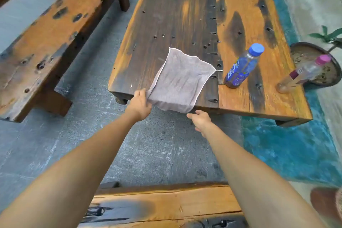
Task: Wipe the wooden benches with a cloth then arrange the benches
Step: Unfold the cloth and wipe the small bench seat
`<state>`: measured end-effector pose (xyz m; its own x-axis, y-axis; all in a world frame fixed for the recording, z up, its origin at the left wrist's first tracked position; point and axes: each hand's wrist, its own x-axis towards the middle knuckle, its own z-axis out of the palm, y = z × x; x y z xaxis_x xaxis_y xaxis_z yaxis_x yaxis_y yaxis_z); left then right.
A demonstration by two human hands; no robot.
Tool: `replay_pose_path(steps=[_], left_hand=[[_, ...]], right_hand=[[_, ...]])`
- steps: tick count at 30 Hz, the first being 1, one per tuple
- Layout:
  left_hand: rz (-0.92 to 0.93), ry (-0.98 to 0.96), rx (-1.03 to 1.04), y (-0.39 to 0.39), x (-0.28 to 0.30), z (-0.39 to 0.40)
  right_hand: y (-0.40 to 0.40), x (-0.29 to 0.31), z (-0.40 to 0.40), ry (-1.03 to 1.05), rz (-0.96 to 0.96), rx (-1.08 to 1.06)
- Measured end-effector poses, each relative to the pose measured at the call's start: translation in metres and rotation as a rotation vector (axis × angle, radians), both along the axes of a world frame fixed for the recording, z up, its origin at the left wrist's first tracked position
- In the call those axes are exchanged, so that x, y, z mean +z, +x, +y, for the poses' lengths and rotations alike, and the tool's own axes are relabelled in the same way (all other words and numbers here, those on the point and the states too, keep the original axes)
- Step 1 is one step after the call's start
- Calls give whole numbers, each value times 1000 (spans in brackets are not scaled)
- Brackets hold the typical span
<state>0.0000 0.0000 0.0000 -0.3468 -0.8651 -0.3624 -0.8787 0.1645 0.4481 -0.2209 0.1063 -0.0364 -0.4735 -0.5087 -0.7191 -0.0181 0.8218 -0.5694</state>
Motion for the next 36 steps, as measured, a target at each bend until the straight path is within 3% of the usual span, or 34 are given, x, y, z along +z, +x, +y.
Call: replay_pose_path(steps=[4, 14, 20, 24, 29, 36], left_hand=[[129, -36, 191, -4, -11, -2], [524, 207, 609, 6, -15, 23], [725, 402, 737, 29, 8, 45], [833, 409, 708, 36, 30, 67], [756, 332, 505, 40, 53, 99], [581, 175, 450, 41, 86, 189]], right_hand=[[16, -16, -8, -52, -218, -206], [38, -10, -6, -184, 109, -344], [25, 16, 42, -267, 57, -398], [10, 51, 71, -370, -42, -368], [-6, 89, 109, -484, 3, -254], [-24, 117, 196, -473, -40, -67]])
